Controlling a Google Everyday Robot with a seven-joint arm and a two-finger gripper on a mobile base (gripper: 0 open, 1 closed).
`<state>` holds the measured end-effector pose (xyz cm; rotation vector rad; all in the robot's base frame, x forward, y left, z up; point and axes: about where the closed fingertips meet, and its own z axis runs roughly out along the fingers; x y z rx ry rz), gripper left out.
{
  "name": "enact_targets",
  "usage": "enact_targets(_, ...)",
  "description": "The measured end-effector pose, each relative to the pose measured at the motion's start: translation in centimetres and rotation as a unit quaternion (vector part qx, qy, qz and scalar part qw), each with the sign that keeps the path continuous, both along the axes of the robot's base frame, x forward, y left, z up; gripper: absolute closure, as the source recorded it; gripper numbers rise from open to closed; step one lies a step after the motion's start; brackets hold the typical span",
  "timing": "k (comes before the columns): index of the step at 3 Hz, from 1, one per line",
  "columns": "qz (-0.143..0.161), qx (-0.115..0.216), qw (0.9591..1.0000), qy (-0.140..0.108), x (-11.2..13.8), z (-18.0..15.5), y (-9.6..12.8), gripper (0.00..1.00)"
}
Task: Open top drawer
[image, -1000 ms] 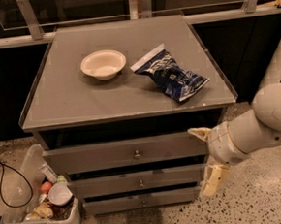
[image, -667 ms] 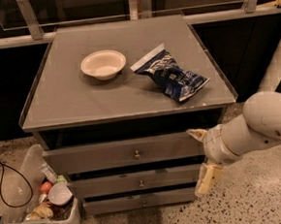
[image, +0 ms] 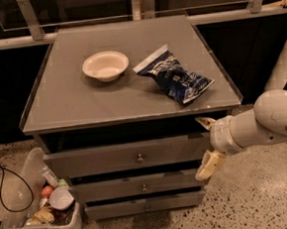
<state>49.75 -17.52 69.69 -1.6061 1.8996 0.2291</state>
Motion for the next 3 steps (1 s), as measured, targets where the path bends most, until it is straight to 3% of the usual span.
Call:
enact_targets(2,-0.004,0.05,0.9985,-0.021,2.4,0.3,0.7,0.0)
enact_targets(3,0.009,0.077,0.997,-0.009,1.7,-1.0,2.1,0.0)
